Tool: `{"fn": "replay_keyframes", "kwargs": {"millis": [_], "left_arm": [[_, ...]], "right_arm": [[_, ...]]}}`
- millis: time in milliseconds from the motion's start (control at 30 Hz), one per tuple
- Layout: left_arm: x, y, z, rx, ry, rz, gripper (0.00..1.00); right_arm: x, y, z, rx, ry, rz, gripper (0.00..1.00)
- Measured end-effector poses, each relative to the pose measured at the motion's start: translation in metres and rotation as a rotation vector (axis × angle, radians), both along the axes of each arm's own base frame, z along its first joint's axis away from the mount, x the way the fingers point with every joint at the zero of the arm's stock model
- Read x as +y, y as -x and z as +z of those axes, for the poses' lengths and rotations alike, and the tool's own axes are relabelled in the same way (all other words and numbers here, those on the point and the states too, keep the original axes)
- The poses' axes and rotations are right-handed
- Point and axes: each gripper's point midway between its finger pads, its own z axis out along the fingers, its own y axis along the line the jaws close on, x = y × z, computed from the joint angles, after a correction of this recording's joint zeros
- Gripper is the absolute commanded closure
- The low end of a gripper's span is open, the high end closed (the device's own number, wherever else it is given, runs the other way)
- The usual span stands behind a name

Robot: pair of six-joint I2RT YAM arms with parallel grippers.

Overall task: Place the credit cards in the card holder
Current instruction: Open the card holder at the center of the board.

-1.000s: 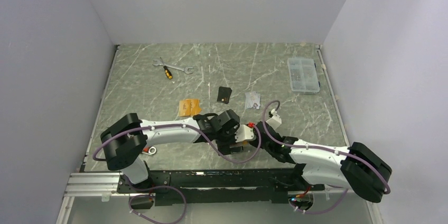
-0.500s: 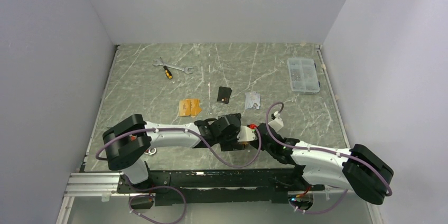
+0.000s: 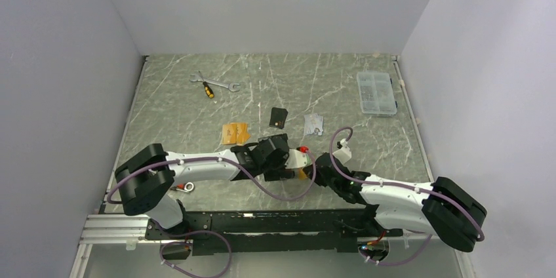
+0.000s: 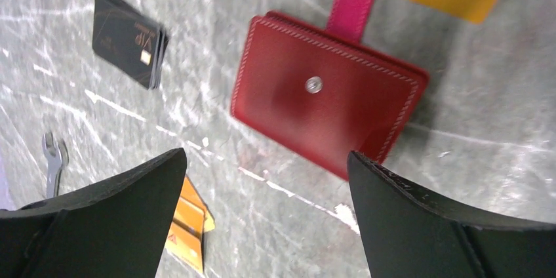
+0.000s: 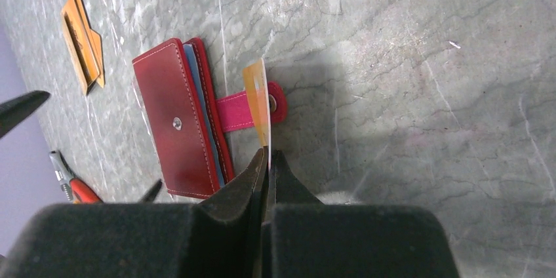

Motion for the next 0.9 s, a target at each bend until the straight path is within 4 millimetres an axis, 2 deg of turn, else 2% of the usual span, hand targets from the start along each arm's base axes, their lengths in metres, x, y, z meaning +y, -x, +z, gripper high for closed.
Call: {"fn": "replay_keyframes", "kwargs": {"millis": [133,233,333,467,533,900], "left_arm": [[0.016,-0.015,0.006,0.025,0.017,0.068,0.01],[0.02,-0.019,0.009,0.076,0.047,0.088,0.01],[0.012,-0.007,0.009,0.118,0.066,0.052,0.01],[-0.011,0.025,0.003,0.149,0.06,-0.062,0.01],[-0.016,0.033,-0.002,0.162,0.051,-0.096,0.01],[-0.016,0.025,-0.03,0.152,-0.006,-0.098,0.0]], "right_arm": [[0.001,-0.001,-0.001,0.002,-0.004,-0.005,1.0],[0.002,-0.002,-0.002,0.001,-0.007,-0.005,1.0],[0.004,-0.003,-0.002,0.001,-0.013,-0.009,1.0],[0.005,-0.004,-0.002,0.0,-0.02,-0.012,1.0],[0.005,-0.004,-0.002,0.001,-0.022,-0.014,1.0],[0.004,-0.003,-0.001,0.001,-0.049,-0.03,1.0]]}}
